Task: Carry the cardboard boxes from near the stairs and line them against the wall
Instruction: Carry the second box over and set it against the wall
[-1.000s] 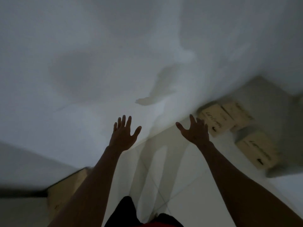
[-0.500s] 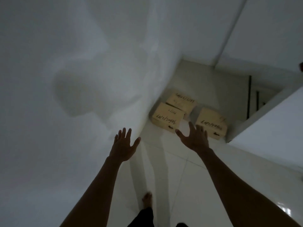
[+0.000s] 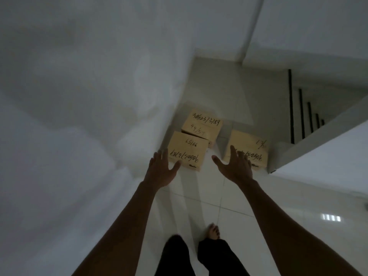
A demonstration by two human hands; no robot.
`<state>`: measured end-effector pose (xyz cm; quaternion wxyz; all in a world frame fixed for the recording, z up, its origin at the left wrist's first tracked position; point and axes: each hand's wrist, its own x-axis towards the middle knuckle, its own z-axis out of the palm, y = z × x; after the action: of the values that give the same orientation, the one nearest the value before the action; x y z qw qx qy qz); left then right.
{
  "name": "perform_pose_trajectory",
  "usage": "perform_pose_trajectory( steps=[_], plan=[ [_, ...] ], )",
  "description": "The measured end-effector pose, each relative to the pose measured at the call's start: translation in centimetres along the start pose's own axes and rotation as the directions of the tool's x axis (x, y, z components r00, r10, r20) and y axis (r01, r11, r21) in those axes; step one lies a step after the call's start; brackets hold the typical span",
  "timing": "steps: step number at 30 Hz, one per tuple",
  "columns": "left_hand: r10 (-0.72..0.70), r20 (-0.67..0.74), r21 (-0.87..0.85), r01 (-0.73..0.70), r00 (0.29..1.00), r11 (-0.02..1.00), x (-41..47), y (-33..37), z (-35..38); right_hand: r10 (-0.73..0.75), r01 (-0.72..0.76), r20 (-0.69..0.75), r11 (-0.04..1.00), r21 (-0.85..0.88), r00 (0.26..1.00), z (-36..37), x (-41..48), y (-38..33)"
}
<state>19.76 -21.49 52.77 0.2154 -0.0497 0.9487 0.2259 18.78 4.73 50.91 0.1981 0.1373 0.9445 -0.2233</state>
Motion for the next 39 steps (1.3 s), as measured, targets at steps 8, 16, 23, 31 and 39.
perform_pose_trajectory(
  steps=[8,16,23,31,39],
  plan=[
    [-0.025,0.111,-0.036,0.030,0.994,0.999,14.7,2.0,0.2,0.063,-0.072,0.105,0.993,0.093,0.993,1.3,13.1,-2.5],
    [-0.079,0.139,-0.159,0.101,0.987,0.982,35.2,-4.0,8.2,0.243,-0.299,0.213,0.910,0.286,0.946,13.0,31.6,-2.6],
    [-0.184,0.171,-0.174,0.213,0.968,0.961,51.9,-14.5,22.7,0.404,-0.520,0.340,0.753,0.404,0.849,30.4,46.4,4.1],
    [-0.509,0.217,-0.273,0.552,0.833,0.788,58.6,-21.9,35.0,0.423,-0.589,0.420,0.452,0.670,0.803,44.0,52.1,8.5],
    [-0.455,0.223,0.204,0.415,0.862,0.887,49.0,-20.7,49.6,0.425,-0.559,0.394,0.397,0.728,0.815,44.2,51.8,7.6]
  ],
)
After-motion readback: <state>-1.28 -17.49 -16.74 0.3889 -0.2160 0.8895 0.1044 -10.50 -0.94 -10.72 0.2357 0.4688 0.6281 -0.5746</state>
